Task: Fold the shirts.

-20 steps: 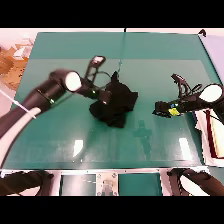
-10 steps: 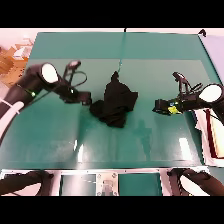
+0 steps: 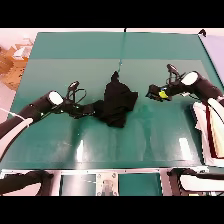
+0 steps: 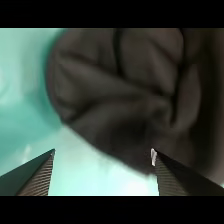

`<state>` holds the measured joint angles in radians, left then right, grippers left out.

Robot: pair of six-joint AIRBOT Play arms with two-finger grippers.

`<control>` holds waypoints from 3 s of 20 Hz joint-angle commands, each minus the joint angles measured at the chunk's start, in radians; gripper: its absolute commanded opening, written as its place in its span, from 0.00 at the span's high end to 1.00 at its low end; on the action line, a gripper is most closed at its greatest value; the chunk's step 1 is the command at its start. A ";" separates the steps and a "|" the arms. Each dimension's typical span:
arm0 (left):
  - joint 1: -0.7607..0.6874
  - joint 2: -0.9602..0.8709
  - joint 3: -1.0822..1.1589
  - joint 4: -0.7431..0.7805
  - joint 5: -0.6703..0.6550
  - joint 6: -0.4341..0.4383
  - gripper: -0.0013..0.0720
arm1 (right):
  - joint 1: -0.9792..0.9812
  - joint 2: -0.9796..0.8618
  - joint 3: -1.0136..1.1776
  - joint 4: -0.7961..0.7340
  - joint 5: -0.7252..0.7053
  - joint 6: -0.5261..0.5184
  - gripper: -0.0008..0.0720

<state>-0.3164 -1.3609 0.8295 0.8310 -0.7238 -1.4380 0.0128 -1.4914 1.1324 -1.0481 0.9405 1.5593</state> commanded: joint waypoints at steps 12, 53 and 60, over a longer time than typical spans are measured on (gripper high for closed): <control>0.079 -0.003 0.035 -0.188 0.037 0.190 0.96 | -0.030 -0.320 0.151 0.539 0.114 -0.393 0.97; 0.172 -0.390 0.860 0.025 -0.153 0.127 0.10 | -0.128 -0.034 0.097 0.332 -0.158 -0.463 0.49; 0.306 -0.390 0.978 0.031 -0.683 0.101 0.96 | -0.468 0.001 0.053 0.310 0.183 -0.461 0.43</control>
<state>-0.0528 -1.7470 1.7817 0.8635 -1.1931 -1.3174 -0.3424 -1.4910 1.2274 -0.7227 1.0119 1.0966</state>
